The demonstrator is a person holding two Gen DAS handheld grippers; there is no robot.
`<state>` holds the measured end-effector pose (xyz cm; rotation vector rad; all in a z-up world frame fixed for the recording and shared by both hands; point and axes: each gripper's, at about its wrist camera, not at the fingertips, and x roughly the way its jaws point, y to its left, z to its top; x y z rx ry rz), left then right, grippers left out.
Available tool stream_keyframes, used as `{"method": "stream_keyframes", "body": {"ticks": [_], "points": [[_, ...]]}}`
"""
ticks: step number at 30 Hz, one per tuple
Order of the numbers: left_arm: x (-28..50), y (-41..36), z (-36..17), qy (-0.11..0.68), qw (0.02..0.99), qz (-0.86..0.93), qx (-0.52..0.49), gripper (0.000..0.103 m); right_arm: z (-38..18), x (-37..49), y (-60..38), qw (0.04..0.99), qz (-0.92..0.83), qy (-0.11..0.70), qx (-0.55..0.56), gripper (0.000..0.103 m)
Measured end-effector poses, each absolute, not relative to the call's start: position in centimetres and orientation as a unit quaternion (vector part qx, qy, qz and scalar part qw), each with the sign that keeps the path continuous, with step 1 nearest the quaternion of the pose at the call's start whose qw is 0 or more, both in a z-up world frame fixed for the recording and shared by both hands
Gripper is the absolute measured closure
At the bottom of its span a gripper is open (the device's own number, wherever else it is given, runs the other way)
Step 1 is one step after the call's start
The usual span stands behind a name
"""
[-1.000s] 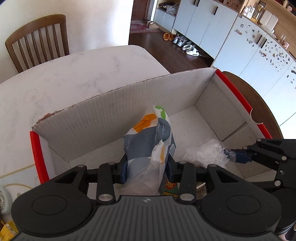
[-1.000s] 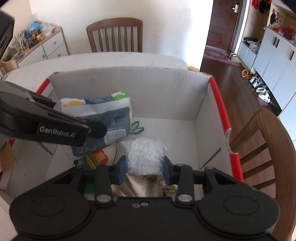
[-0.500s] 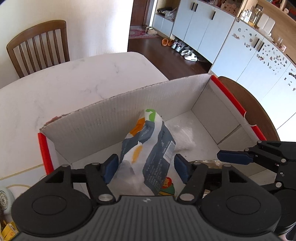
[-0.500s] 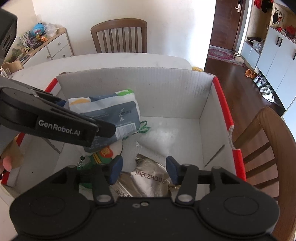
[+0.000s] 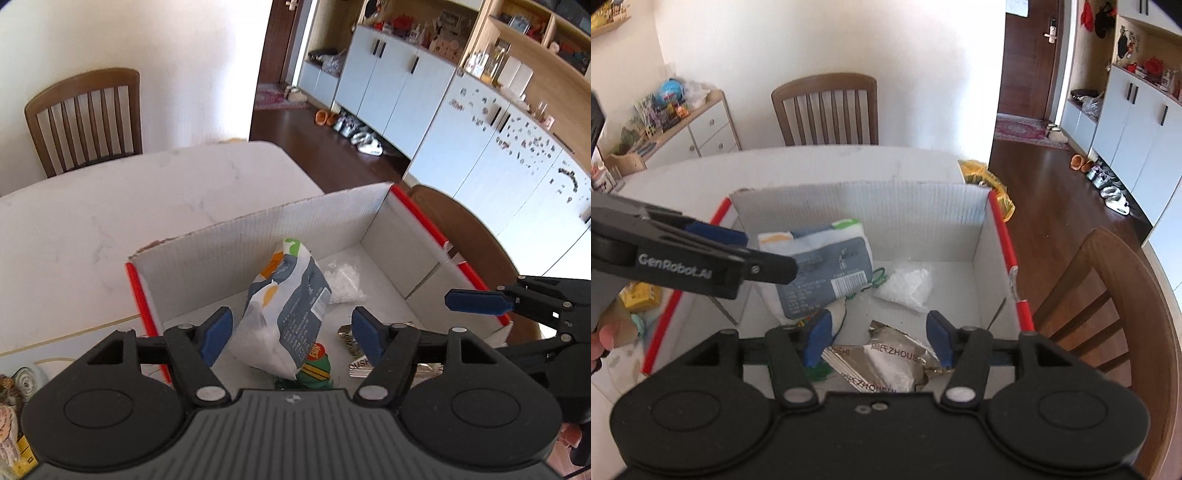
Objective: Organize objects
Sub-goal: 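Open both tools to drop the bag and packet into the box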
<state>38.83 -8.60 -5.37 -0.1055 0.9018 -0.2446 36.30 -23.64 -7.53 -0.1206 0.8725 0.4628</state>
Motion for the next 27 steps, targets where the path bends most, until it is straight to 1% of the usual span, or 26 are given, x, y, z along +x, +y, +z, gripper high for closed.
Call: {"method": "stream_keyframes", "body": {"ticks": [10, 12, 13, 14, 16, 27], "points": [[34.3, -6.8, -2.5, 0.394, 0.909, -0.129, -0.051, 0.032, -4.3, 33.2, -23.4, 0.896, 0.221, 0.385, -0.026, 0.040], [33.4, -6.2, -2.0, 0.387, 0.911, -0.133, -0.052, 0.029, -3.9, 32.5, -23.1, 0.899, 0.219, 0.379, -0.019, 0.039], [32.9, -5.9, -1.8, 0.384, 0.912, -0.135, -0.052, 0.025, -3.7, 32.1, -23.0, 0.900, 0.218, 0.377, -0.016, 0.038], [32.4, -5.6, -1.5, 0.380, 0.913, -0.137, -0.050, 0.024, -3.4, 31.8, -22.9, 0.901, 0.217, 0.375, -0.013, 0.036], [31.5, -5.0, -1.1, 0.374, 0.915, -0.144, -0.046, 0.023, -3.1, 31.1, -22.4, 0.904, 0.214, 0.369, -0.007, 0.031], [26.6, 0.1, 0.9, 0.342, 0.927, -0.153, -0.032, 0.018, -2.0, 27.3, -19.5, 0.912, 0.210, 0.350, 0.035, 0.016]]}}
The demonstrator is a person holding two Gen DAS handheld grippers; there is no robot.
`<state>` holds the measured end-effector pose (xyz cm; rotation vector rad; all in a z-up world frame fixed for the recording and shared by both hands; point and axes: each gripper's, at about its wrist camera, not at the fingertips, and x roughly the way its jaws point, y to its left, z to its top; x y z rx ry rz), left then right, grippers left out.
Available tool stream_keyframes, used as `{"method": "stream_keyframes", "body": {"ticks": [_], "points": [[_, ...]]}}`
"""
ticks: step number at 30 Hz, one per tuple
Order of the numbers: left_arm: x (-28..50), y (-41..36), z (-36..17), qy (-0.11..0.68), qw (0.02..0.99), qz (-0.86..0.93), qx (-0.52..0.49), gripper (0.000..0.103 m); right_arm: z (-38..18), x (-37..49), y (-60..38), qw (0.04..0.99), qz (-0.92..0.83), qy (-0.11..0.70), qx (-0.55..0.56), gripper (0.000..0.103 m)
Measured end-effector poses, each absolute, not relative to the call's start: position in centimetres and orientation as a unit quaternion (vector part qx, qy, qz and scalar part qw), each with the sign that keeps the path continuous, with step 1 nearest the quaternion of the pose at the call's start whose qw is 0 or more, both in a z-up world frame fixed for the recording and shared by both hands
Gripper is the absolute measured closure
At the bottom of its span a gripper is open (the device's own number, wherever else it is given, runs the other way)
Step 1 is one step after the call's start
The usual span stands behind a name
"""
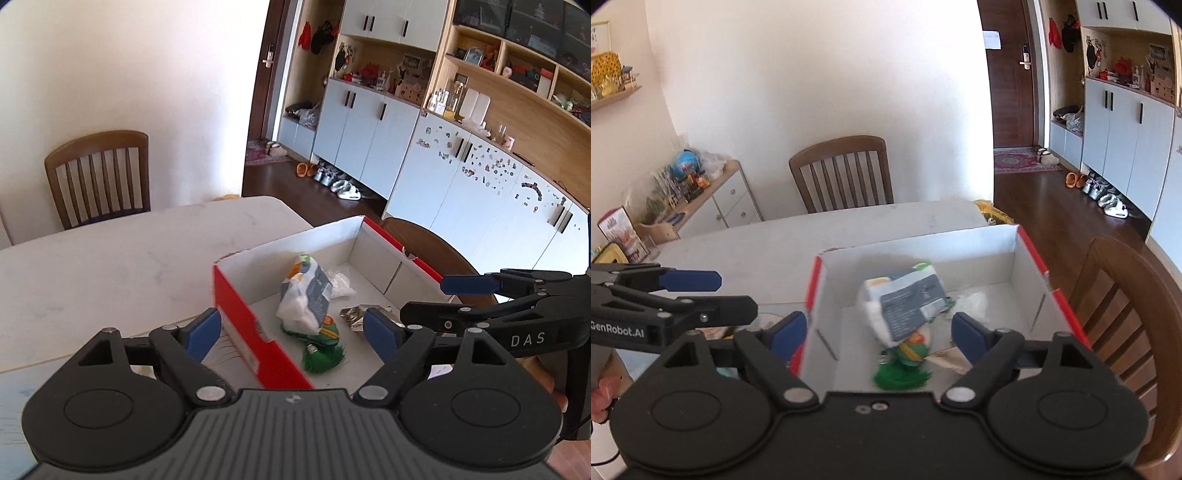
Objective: Organize objects
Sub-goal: 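Open both tools to drop the bag and packet into the box, then move both tools back toward the yellow box and teal ball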
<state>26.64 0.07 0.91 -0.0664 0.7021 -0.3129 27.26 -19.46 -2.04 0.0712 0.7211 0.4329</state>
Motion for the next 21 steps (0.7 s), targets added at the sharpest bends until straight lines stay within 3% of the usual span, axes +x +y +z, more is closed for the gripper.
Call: {"method": "stream_keyframes", "body": {"ticks": [5, 13, 16, 21], "points": [[25.0, 2.5, 1.4, 0.335, 0.928, -0.163, -0.025, 0.008, -1.9, 25.6, -17.2, 0.918, 0.199, 0.342, 0.038, 0.011], [23.0, 6.3, 1.4, 0.324, 0.931, -0.165, -0.027, 0.007, -1.9, 23.5, -13.4, 0.921, 0.195, 0.335, 0.042, 0.003], [22.5, 7.9, 1.2, 0.321, 0.932, -0.163, -0.033, 0.001, -2.0, 22.8, -12.2, 0.921, 0.194, 0.334, 0.047, 0.002], [21.5, 10.3, 0.8, 0.315, 0.936, -0.153, -0.037, 0.000, -2.3, 22.0, -9.7, 0.917, 0.198, 0.342, 0.048, 0.002]]}}
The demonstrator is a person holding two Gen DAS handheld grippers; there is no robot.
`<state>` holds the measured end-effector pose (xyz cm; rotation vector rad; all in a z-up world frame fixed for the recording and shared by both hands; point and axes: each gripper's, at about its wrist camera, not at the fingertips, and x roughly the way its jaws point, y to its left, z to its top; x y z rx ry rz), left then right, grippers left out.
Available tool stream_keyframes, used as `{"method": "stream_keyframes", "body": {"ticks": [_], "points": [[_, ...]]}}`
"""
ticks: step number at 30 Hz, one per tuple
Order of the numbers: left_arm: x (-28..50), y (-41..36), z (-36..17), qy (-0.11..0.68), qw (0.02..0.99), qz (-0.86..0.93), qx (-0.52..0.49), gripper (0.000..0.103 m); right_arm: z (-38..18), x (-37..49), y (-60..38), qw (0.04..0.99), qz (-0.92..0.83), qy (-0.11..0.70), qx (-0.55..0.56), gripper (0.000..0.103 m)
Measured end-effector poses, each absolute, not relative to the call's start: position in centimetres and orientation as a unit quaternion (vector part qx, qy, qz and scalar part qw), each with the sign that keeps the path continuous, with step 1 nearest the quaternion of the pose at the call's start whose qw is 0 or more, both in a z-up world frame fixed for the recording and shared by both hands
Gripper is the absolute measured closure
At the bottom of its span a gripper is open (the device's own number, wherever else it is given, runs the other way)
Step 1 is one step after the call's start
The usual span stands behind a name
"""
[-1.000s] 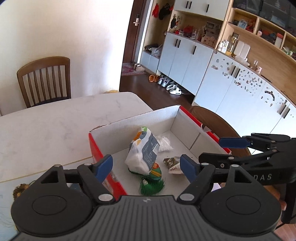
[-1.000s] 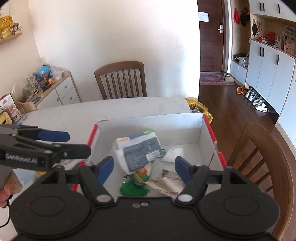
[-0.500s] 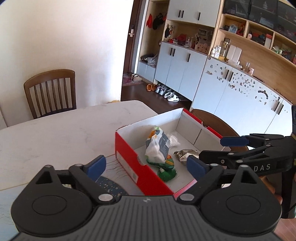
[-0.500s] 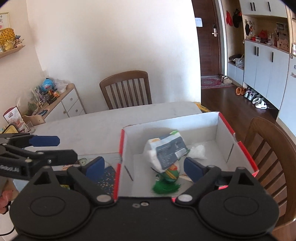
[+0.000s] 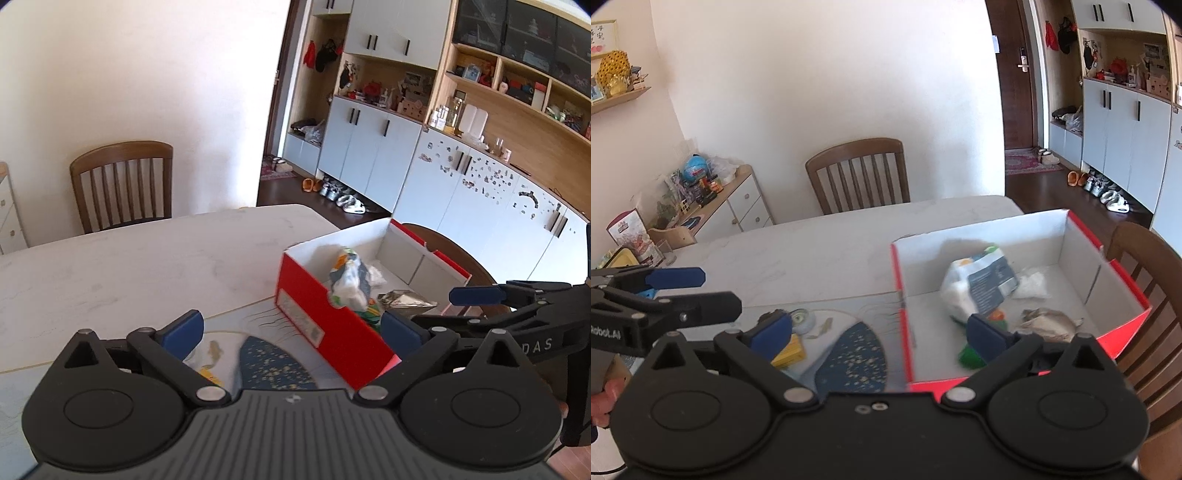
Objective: Organize objects
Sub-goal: 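Move both tools back toward the yellow box and teal ball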
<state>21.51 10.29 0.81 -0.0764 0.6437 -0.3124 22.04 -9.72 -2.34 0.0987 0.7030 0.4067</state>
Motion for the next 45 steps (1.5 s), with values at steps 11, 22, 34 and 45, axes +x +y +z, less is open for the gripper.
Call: {"method": "stream_keyframes", "body": {"ticks": [11, 22, 34, 45], "points": [[21.0, 17.0, -1.2, 0.300, 0.949, -0.085, -0.048, 0.000, -3.3, 20.7, -4.8, 0.913, 0.209, 0.351, 0.020, 0.003], [22.2, 22.3, -3.9, 0.319, 0.945, -0.053, -0.055, 0.000, -5.3, 21.4, -1.2, 0.905, 0.212, 0.368, 0.000, 0.003], [22.8, 24.9, -9.4, 0.353, 0.934, -0.050, -0.022, 0.000, -8.9, 23.2, 2.4, 0.887, 0.221, 0.405, -0.033, 0.007], [23.1, 25.3, -15.0, 0.404, 0.913, -0.052, 0.002, 0.000, -12.9, 24.8, 4.5, 0.862, 0.221, 0.453, -0.058, 0.014]]}}
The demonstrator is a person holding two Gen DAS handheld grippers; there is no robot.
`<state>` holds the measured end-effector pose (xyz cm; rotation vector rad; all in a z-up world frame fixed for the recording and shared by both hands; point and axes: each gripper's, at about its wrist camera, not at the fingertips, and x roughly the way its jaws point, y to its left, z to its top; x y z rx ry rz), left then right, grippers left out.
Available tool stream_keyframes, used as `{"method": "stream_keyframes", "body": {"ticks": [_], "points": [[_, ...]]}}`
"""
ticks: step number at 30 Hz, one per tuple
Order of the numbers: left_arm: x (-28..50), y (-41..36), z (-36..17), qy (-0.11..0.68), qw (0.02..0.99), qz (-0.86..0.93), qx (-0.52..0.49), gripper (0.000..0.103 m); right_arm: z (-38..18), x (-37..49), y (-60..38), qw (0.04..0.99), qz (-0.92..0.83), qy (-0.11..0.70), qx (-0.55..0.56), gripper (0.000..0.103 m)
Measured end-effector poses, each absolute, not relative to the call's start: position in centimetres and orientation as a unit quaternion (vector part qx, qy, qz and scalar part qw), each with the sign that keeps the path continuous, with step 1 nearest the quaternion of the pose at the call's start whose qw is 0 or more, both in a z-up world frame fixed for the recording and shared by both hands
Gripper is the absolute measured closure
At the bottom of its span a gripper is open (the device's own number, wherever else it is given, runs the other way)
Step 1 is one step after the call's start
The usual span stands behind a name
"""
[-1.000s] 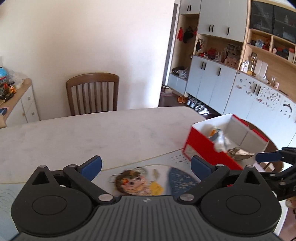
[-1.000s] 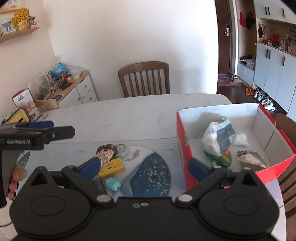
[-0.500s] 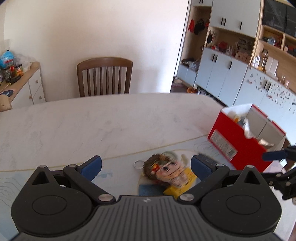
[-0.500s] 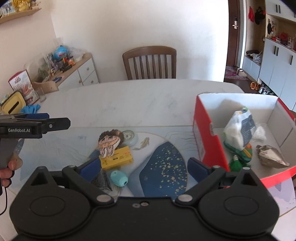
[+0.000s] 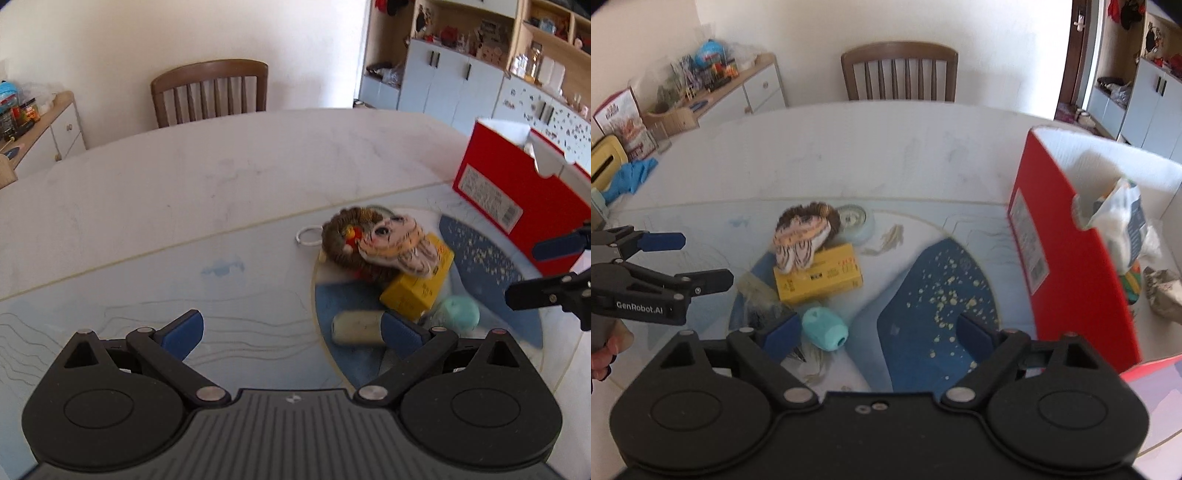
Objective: Organize objects
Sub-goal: 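Move both tools back toward the yellow box and teal ball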
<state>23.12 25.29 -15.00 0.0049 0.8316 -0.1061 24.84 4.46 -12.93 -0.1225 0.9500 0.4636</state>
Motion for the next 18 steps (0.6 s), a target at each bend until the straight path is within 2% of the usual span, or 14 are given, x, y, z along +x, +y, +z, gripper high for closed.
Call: {"method": "stream_keyframes", "body": {"ticks": [11, 18], "points": [[23.8, 23.4, -16.3, 0.413, 0.907, -0.083, 0.021, 0.000, -15.0, 25.3, 6.1, 0.840, 0.242, 0.475, -0.102, 0.024], [24.2, 22.6, -17.0, 0.416, 0.904, -0.093, 0.025, 0.001, -16.1, 26.0, 6.7, 0.831, 0.253, 0.479, -0.124, 0.036]]}}
